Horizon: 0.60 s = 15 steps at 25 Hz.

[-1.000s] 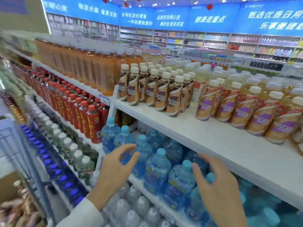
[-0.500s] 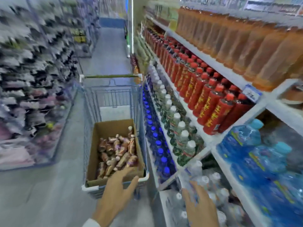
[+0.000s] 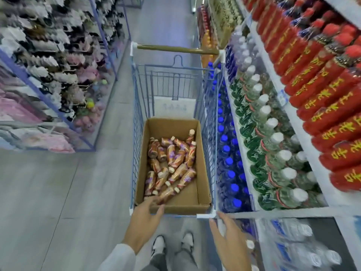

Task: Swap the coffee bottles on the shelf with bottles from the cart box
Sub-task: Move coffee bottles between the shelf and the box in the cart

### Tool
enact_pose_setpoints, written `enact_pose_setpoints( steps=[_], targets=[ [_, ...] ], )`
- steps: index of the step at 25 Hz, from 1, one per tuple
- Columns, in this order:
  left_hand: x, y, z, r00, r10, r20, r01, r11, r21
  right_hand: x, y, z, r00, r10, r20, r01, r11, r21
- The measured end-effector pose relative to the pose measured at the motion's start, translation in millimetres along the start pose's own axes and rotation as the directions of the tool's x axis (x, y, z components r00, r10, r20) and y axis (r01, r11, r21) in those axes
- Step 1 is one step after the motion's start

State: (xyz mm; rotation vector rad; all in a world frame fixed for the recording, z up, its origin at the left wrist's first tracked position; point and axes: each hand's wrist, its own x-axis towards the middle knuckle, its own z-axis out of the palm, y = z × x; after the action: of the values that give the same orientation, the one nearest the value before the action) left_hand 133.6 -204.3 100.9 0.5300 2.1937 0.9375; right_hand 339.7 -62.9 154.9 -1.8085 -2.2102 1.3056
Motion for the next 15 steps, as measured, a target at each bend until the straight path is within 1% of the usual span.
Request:
enact_pose_setpoints(
  steps=[3, 5, 7, 9, 11, 12, 13, 14, 15],
  targets=[
    [41.0, 2.6, 8.4, 0.995, -0.097, 0.025, 0.096, 0.995, 0.008, 44.1, -10.0, 12.7, 0.994, -0.046, 0.100, 0.059, 0.989, -0.133],
    [70.4, 4.8, 19.6, 0.985, -0.172, 0.033, 0.171, 0.985, 0.015, 75.4, -19.2, 20.9, 0.984, -0.046, 0.174, 0.079, 0.980, -0.184],
    [94.1, 4.7, 32.7, 0.979, -0.203, 0.024, 0.202, 0.979, 0.031, 106.2, -26.1, 27.4, 0.968, -0.063, 0.244, 0.113, 0.974, -0.195],
    [120.9, 1.3, 48.3, 0.963, -0.267, 0.028, 0.266, 0.963, 0.045, 136.4, -31.9, 35.6, 0.951, -0.098, 0.292, 0.165, 0.963, -0.214],
    [145.3, -10.9, 62.4, 0.928, -0.362, 0.091, 0.360, 0.932, 0.034, 158.5, -36.9, 42.9, 0.940, -0.109, 0.325, 0.189, 0.956, -0.226],
    [158.1, -22.2, 71.0, 0.890, -0.437, 0.130, 0.438, 0.899, 0.021, 166.2, -37.1, 46.3, 0.936, -0.094, 0.339, 0.179, 0.958, -0.226],
    [170.8, -32.1, 79.1, 0.842, -0.515, 0.162, 0.526, 0.850, -0.029, 173.5, -36.4, 50.1, 0.934, -0.089, 0.345, 0.172, 0.961, -0.218],
    [183.0, -43.7, 90.5, 0.758, -0.624, 0.188, 0.650, 0.744, -0.151, 181.8, -34.3, 55.0, 0.933, -0.073, 0.353, 0.161, 0.961, -0.227],
    [191.8, -53.4, 101.8, 0.658, -0.719, 0.224, 0.745, 0.576, -0.336, 188.0, -32.7, 58.5, 0.931, -0.070, 0.358, 0.161, 0.959, -0.232]
  ],
)
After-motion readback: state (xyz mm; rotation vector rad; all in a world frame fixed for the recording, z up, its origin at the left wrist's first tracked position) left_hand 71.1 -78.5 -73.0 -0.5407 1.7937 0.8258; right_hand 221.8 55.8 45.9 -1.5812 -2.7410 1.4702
